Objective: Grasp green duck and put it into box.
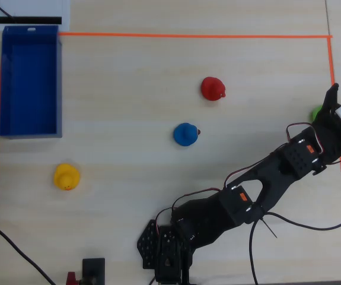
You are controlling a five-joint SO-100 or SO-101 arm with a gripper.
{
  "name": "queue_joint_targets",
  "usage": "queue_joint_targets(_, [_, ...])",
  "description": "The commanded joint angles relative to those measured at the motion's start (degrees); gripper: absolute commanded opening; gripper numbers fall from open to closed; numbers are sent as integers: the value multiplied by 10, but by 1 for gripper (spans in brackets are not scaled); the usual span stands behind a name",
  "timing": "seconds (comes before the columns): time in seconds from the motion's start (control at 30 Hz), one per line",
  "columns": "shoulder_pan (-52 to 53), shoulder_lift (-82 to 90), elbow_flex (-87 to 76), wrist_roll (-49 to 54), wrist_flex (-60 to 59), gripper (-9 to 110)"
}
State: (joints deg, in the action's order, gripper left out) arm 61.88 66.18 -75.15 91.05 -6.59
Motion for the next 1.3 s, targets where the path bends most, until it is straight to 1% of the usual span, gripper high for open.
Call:
queue_joint_targets(0.0, [0,-38,47,22,33,42])
queue_joint_targets(0.27, [13,-120,75,33,37,42])
queue_joint_targets(0.37, [7,-134,89,28,27,42])
queue_joint_targets(0.47, [4,-149,118,18,-12,42])
queue_joint_targets(0.77, [2,-185,150,18,-14,42])
queue_joint_targets(1.0, [1,-222,192,14,-40,42])
queue_joint_targets(1.27, [-8,-250,195,14,-41,42])
